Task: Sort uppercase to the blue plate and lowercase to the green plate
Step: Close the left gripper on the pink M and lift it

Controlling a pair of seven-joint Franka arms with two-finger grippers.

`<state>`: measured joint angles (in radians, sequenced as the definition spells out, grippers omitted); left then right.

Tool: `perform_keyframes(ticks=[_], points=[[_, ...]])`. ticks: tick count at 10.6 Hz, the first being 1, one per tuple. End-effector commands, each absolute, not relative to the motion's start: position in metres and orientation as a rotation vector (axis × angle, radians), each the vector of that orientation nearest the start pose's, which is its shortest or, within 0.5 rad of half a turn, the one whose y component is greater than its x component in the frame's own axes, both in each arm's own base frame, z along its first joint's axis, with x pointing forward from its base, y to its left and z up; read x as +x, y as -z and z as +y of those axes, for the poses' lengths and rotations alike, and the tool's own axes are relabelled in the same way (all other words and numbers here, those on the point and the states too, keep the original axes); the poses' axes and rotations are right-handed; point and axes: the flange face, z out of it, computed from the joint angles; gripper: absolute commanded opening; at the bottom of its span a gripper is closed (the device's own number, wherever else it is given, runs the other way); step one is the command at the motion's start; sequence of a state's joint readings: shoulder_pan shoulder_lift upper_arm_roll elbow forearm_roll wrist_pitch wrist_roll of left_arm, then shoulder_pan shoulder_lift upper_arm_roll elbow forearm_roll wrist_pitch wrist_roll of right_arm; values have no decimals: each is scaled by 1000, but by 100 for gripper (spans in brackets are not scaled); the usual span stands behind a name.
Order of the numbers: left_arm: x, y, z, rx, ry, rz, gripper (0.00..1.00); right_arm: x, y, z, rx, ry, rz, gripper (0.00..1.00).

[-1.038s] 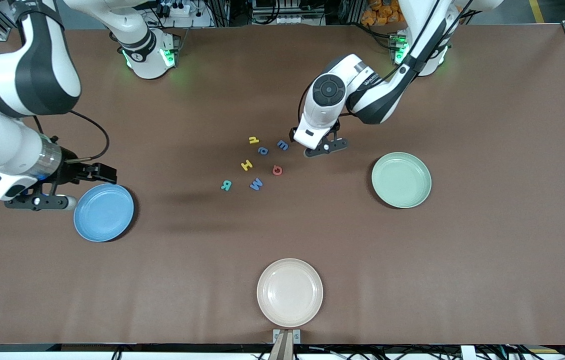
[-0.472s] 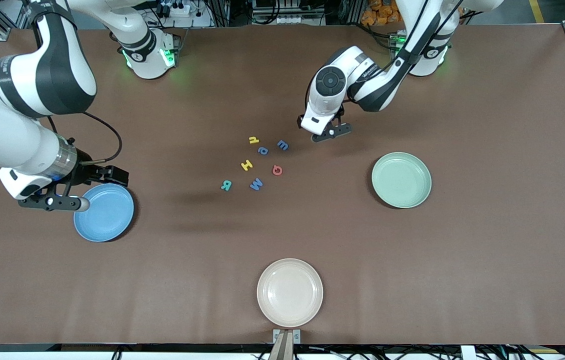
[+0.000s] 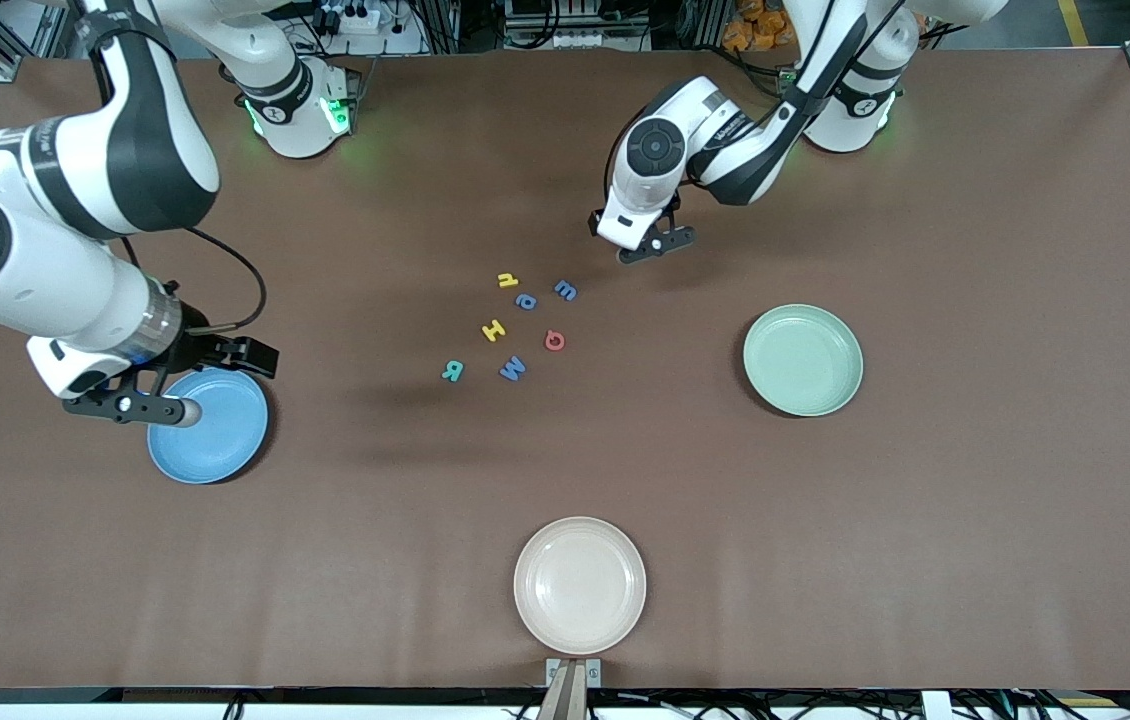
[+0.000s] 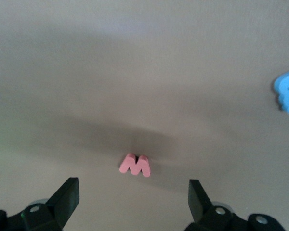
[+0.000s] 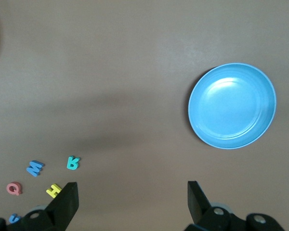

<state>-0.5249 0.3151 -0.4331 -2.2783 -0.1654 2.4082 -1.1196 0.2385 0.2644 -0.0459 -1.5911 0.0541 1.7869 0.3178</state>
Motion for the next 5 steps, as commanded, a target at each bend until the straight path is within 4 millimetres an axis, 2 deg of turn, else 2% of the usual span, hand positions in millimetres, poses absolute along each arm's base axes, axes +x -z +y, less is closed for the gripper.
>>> perform_keyframes(ticks=[1,2,4,5], points=[[270,-206,-426,-3057,-447,-484,100,623,-465,142,-3102,-121,285,100],[262,-200,-425,-3045,-456,-464,100,625,-457,147,-3103,-130,301,100],[257,-198,-426,-3043,-461,-450,100,628,-452,152,-3100,-107,312,100],[248,-189,-429,-3029,-483,-425,100,629,-450,152,-3099,-105,312,100]])
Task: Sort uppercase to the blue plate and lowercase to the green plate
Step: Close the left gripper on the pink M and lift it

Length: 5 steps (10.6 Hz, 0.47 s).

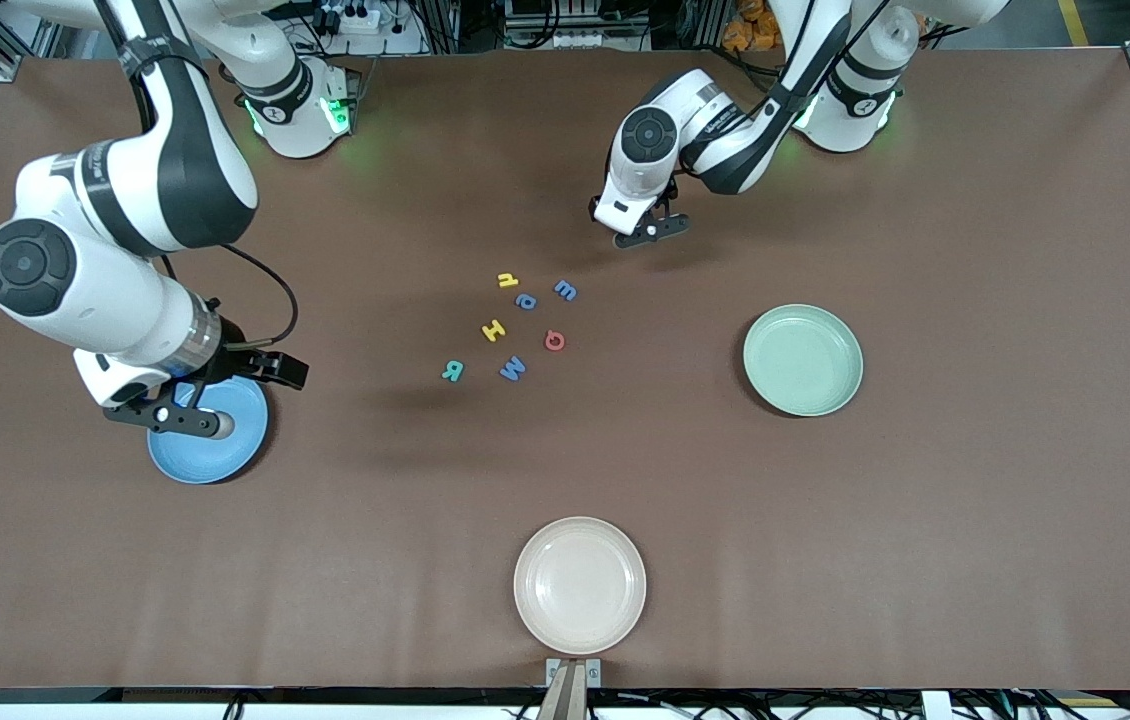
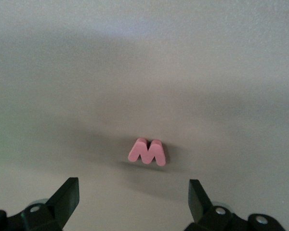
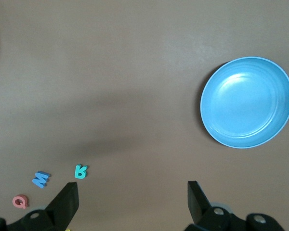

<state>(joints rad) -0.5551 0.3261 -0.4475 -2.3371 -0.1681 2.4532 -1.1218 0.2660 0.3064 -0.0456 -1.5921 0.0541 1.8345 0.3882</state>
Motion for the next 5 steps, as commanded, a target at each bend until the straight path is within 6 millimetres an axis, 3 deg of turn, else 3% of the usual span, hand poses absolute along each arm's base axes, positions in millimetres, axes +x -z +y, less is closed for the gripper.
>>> perform_keyframes(ticks=[1,5], points=[[237,-184,-430,-3017,-493,-398,100,630,-450,151,-3098,-103,317,100],[229,-162,-427,-3004,-523,-388,100,635,-441,146,-3096,-95,333,100]])
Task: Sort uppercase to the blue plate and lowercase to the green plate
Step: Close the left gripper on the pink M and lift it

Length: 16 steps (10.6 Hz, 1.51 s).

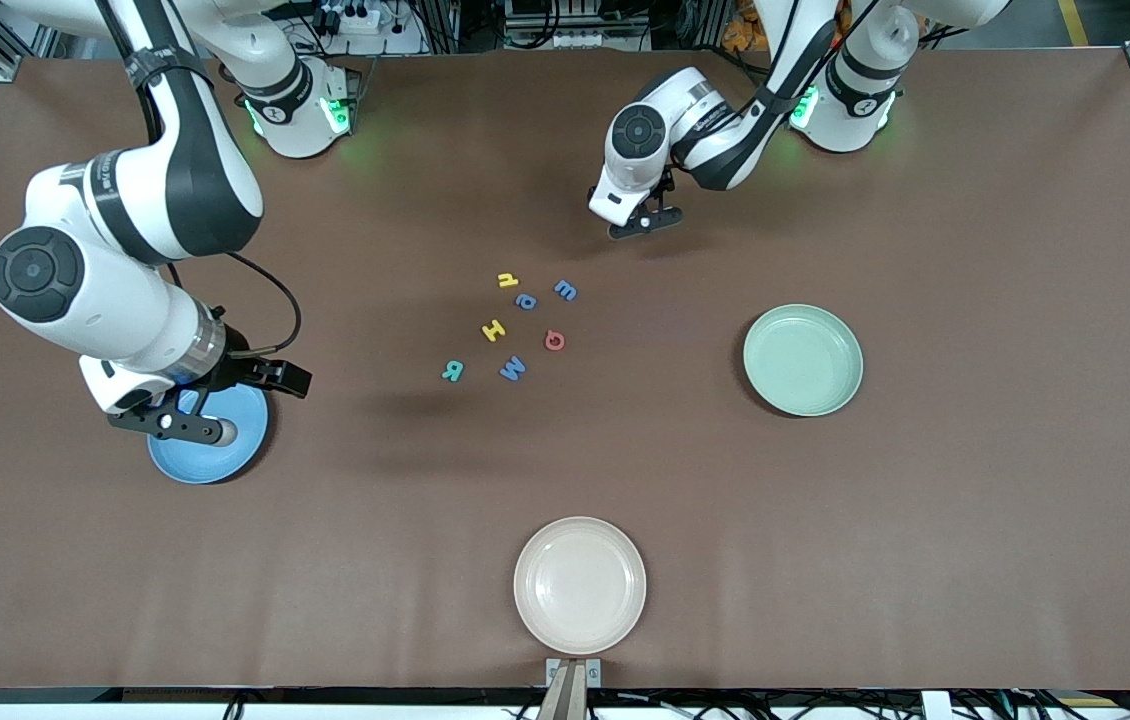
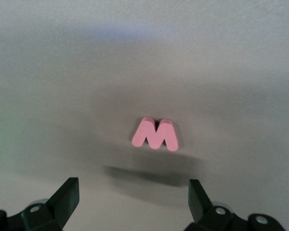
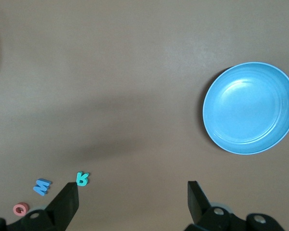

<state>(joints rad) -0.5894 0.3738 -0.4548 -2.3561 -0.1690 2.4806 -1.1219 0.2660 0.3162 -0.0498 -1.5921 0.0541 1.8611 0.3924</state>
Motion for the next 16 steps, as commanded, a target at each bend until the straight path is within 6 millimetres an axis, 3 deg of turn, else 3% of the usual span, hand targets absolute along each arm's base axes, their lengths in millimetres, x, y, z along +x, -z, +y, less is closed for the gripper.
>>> perform_keyframes(ticks=[1,5,9,11,12,13,16], points=[[227,-162,-428,-3007,-522,-373,100,637,-431,147,-3100,-113,334,100],[234,-171,-434,-3047,-495,-283,100,646,-408,153,-3032,-117,454,100],[238,-171,-432,-3075,-487,-172,100,653,-387,144,-3024,-129,489,100],[240,-170,-431,-3082,-482,-136,90,658,-382,143,-3018,-94,494,100],[242,-170,-430,-3082,-474,-122,90,661,-378,144,-3015,-74,493,100],[255,-168,-424,-3089,-433,-124,90,664,-375,143,-3012,-52,497,100],[266,-169,-423,-3100,-381,-81,90,670,-370,145,-3012,3,489,100]])
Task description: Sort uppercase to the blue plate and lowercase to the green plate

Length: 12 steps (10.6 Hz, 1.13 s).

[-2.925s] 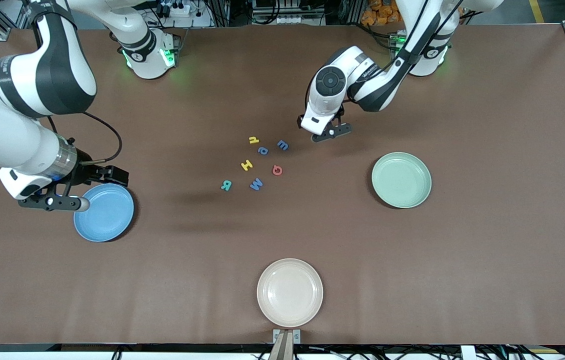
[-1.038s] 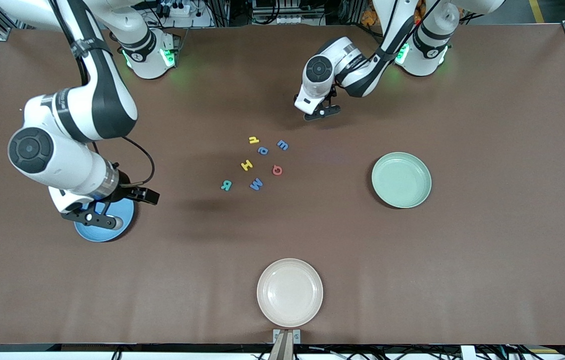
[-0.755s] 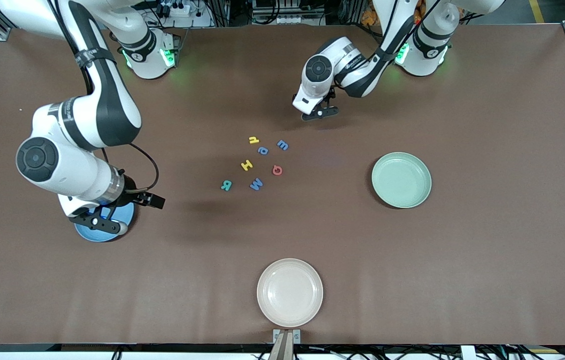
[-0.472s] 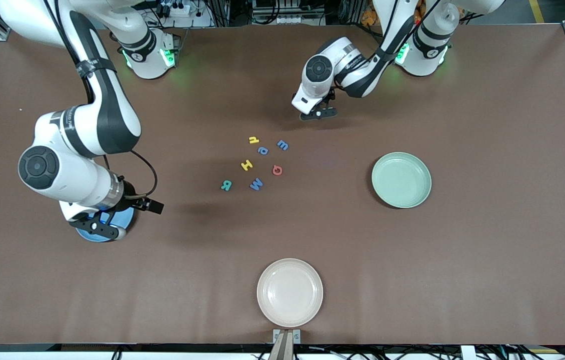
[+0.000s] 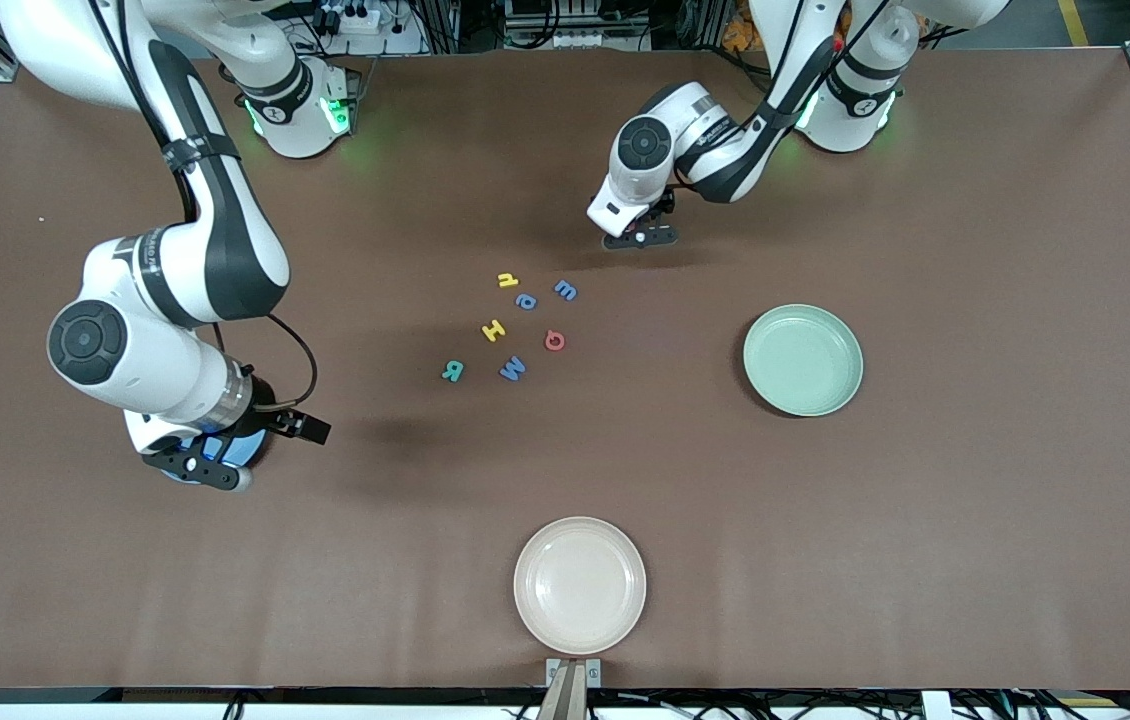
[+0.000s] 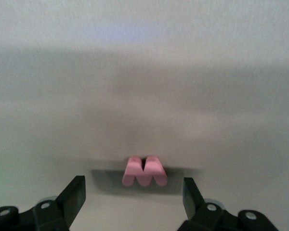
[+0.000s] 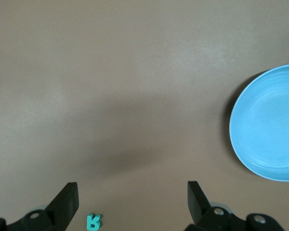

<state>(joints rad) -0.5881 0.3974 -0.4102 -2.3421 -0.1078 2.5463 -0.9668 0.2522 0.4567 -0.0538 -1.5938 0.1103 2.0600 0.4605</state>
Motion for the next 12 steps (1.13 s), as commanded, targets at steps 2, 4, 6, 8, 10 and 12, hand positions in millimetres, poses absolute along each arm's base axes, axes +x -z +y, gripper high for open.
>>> perform_keyframes(ticks=[2,4,6,8,10,12], points=[[272,-166,-420,-3098,-384,-107,88,671,-364,148,-3016,7,480,100],[271,-166,-421,-3097,-394,-143,85,670,-359,150,-3021,-8,478,100],[268,-165,-421,-3092,-419,-210,80,670,-358,149,-3021,-10,481,100],[268,-165,-422,-3089,-437,-274,80,669,-357,149,-3024,-21,481,100],[267,-165,-423,-3080,-437,-321,79,669,-356,147,-3025,-28,483,100],[267,-165,-423,-3077,-436,-337,72,669,-357,146,-3025,-25,484,100]])
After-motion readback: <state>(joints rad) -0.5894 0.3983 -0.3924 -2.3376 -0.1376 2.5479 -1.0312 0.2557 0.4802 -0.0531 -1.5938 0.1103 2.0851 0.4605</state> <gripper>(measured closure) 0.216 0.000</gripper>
